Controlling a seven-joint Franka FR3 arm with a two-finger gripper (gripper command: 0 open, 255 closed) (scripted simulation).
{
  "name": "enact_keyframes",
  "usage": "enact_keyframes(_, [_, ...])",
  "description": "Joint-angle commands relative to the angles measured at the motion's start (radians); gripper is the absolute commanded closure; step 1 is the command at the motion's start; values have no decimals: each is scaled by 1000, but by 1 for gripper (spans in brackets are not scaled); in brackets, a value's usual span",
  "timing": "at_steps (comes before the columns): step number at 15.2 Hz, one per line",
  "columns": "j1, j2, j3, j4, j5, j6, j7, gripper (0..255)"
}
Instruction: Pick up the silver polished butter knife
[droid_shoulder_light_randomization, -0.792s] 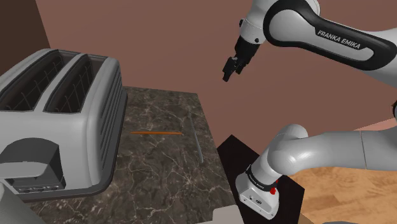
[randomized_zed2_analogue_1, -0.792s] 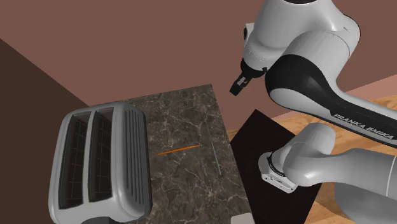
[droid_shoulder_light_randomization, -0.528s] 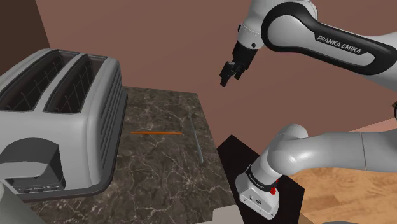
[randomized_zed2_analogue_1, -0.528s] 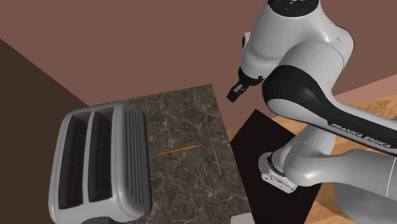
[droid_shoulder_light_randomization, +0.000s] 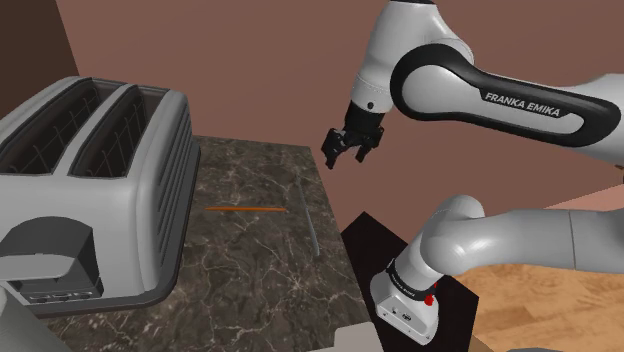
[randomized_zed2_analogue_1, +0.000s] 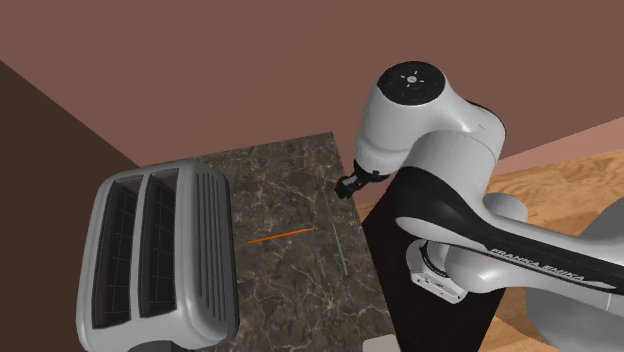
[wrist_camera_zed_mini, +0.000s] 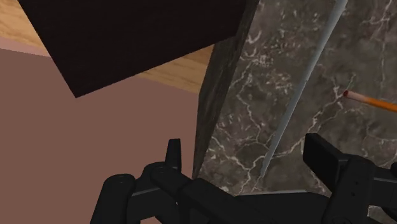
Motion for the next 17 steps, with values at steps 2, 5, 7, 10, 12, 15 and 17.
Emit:
enact_keyframes(2, [3, 12, 62, -34, 83, 34, 131, 0])
enact_keyframes(5, [5, 45, 130, -50, 167, 78, 258, 0])
enact_keyframes(7, [5, 76, 177, -54, 222, 115, 342, 0])
enact_keyframes(10, [5, 103, 212, -64, 259, 155, 394, 0])
enact_keyframes(12, [7, 109, 221, -87, 266, 183, 391, 0])
enact_keyframes(15, [10, 120, 235, -119, 278, 227, 388, 0])
enact_keyframes(17, [11, 127, 242, -136, 284, 251, 387, 0])
